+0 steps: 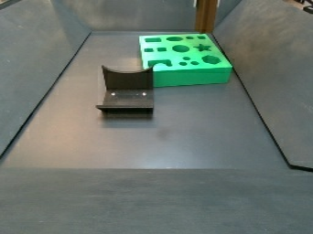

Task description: Insert the star object.

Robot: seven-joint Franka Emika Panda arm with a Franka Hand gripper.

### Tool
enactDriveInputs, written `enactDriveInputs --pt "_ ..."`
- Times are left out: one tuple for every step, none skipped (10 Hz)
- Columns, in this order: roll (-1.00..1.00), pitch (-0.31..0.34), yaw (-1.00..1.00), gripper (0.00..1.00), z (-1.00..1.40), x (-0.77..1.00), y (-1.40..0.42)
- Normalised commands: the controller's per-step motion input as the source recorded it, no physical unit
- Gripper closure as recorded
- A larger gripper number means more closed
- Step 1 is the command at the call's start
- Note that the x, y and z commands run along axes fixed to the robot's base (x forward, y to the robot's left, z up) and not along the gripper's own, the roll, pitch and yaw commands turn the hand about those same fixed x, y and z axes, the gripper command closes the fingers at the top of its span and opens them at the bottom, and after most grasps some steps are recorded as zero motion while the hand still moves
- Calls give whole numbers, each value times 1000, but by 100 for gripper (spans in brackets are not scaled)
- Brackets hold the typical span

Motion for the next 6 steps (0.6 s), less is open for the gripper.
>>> enactDriveInputs --pt "61 -84 -120 100 -643 83 -37" --pt "104 0 0 100 -540 86 0" --pt "117 20 34 100 -426 100 26" --pt "179 23 94 100 -403 0 46" --pt "206 10 129 100 -417 0 51" --pt "154 0 83 100 -411 0 29"
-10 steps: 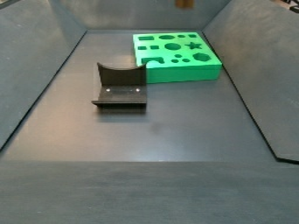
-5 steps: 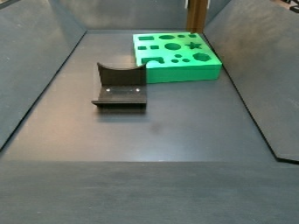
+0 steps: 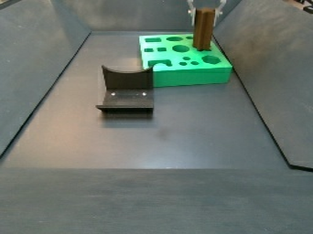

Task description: Insert the star object.

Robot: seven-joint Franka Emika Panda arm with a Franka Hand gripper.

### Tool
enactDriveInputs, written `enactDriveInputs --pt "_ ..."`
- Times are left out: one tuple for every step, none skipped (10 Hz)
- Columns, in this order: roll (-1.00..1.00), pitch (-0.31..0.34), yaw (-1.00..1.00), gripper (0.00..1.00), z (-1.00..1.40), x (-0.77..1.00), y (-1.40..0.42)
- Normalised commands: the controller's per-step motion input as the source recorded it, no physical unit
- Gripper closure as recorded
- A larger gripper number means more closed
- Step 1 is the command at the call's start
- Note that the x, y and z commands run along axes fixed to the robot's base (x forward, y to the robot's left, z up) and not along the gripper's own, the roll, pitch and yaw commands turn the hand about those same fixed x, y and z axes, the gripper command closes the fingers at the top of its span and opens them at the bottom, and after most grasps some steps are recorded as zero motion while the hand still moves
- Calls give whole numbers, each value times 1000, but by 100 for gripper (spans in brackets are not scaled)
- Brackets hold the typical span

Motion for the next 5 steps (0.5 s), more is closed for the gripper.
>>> enactDriveInputs --pt "101 0 40 100 -460 0 26" --pt "123 20 43 100 -497 17 20" --pt "130 0 0 100 -434 -134 0" --pt "0 0 -151 100 -300 -263 -3" --pt "0 0 -137 100 -274 -286 -26"
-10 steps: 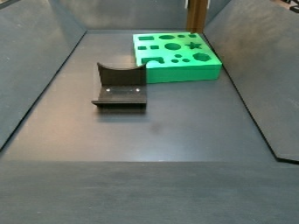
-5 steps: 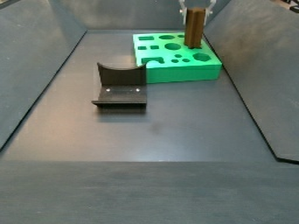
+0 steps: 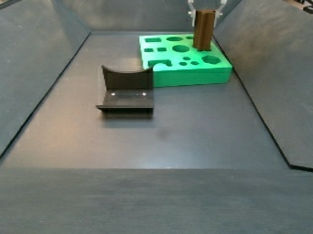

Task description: Insert the star object.

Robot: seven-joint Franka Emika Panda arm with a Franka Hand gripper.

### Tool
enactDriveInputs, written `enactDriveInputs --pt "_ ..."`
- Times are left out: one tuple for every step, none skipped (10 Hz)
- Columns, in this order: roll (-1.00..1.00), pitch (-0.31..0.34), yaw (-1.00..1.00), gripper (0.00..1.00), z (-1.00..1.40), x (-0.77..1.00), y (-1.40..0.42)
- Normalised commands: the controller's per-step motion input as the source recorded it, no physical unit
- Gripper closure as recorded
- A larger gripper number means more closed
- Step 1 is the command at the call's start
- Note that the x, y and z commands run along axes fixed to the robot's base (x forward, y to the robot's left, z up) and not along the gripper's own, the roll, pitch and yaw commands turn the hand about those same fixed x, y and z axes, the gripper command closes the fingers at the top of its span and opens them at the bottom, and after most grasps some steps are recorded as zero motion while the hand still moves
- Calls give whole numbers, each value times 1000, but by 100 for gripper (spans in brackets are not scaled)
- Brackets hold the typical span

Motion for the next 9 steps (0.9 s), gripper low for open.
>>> enactDriveInputs --pt "-13 -1 -100 100 -283 -149 -66" --pt "-40 0 -46 100 -360 63 -86" --pt "0 10 0 100 -466 237 -11" --pt "0 34 0 100 -529 377 0" --pt "0 24 0 100 -563 320 0" --pt "0 0 0 100 -734 200 -26" --pt "0 0 0 100 -906 174 -83" --pt "-60 0 0 100 -714 89 -111" --pt "-127 0 0 100 -637 100 -57"
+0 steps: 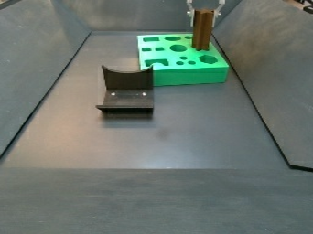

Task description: Insert the star object.

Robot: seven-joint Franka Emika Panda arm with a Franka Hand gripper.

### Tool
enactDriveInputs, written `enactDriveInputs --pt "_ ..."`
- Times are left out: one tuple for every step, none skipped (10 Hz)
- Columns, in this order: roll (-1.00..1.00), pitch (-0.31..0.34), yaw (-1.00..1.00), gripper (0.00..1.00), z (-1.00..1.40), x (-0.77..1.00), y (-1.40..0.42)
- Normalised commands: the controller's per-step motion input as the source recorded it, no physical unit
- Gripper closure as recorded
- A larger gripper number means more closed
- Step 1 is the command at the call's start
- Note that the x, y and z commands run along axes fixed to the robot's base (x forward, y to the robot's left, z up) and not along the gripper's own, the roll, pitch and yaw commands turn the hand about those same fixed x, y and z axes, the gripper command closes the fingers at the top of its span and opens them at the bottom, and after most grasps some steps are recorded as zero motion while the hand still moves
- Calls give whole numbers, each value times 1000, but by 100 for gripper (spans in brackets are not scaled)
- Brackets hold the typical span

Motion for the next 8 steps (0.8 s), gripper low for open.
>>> enactDriveInputs --pt "-127 0 0 100 -683 117 0" --pt "-70 0 0 100 -769 0 0" --pt "-3 0 231 100 -749 -11 0" --pt "0 -1 457 100 -666 -11 0" --pt "0 -6 543 100 -631 -31 0" --pt "0 -10 520 100 -611 -23 0" --pt "-66 0 126 100 -723 20 0" --pt "-76 0 0 100 -820 37 0"
